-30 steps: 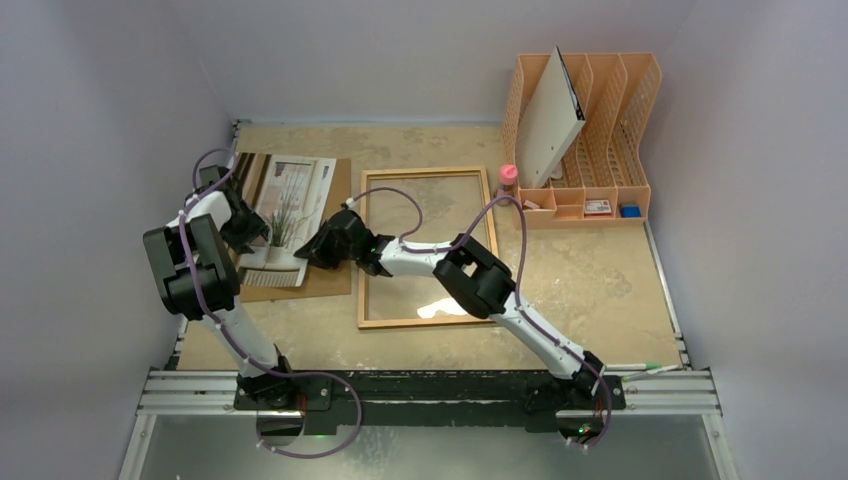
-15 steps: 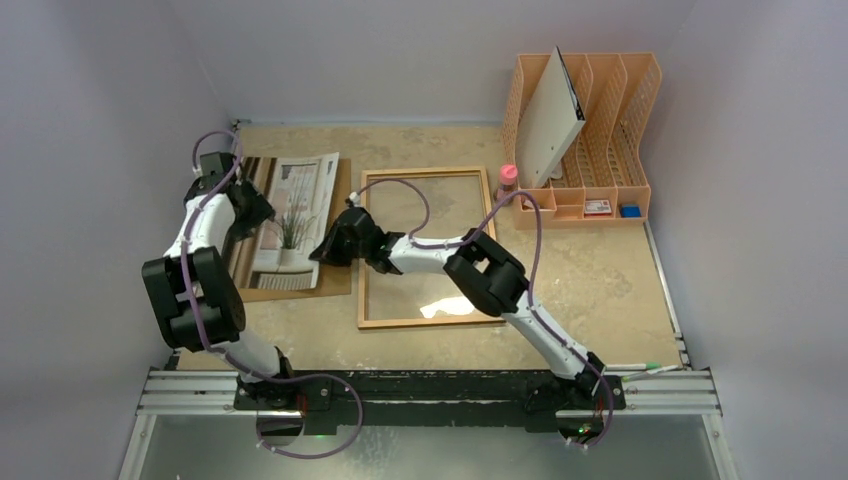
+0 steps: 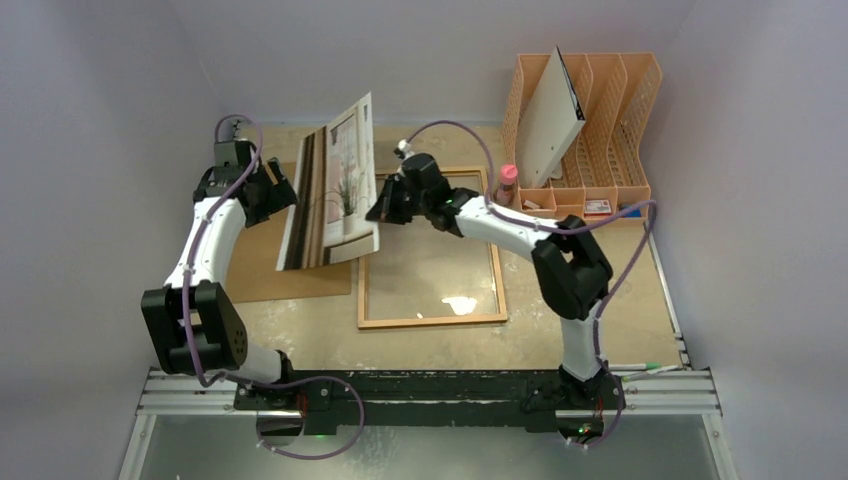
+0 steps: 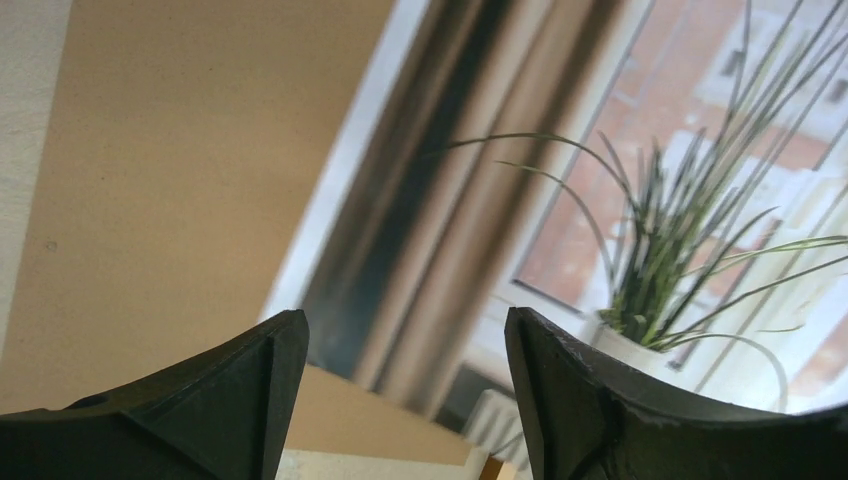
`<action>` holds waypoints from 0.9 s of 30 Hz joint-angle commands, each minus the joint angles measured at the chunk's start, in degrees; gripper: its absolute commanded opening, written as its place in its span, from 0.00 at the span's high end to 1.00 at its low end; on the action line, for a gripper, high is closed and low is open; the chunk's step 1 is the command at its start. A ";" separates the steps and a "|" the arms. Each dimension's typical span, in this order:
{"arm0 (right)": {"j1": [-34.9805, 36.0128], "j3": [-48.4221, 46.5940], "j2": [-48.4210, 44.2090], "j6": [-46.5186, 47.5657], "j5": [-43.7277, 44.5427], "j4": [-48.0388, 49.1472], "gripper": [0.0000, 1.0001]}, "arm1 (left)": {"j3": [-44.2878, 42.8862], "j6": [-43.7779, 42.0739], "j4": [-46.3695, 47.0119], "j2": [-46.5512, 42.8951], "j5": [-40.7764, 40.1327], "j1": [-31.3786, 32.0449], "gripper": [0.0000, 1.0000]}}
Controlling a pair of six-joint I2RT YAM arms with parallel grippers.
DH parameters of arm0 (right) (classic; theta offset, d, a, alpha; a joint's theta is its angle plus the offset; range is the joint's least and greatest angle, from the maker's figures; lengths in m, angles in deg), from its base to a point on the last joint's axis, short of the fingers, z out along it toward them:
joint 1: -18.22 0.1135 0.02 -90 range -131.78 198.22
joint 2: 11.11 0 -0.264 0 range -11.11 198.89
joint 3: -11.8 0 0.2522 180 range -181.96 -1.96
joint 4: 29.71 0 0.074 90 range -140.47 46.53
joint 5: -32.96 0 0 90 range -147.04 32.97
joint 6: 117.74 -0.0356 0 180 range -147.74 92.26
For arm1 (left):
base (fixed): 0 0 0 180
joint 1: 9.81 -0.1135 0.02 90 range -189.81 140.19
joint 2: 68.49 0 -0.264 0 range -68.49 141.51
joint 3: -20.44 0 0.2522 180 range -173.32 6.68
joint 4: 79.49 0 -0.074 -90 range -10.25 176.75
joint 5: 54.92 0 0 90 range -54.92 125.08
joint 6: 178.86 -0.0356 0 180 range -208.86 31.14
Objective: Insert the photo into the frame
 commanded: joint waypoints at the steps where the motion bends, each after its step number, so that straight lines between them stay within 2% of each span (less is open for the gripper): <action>1: -2.69 3.48 -8.62 10.85 -3.93 -9.84 1.00 | 1.89 -2.05 0.48 -4.70 1.15 -0.21 0.25; 11: -8.63 2.67 -20.79 22.17 -4.47 -27.03 1.00 | 7.08 1.52 4.23 -8.48 6.30 -0.12 0.26; 18: -9.97 -2.83 -27.27 29.41 6.48 -39.07 1.00 | 8.85 3.97 4.81 -12.25 7.90 -0.10 0.27; 22: -11.68 -2.30 -30.92 32.16 10.91 -39.48 1.00 | 7.49 3.58 3.94 -13.06 8.06 -0.04 0.27; 27: -13.48 -6.05 -33.14 35.17 16.01 -41.69 1.00 | 6.20 3.95 3.60 -13.33 10.16 -0.08 0.27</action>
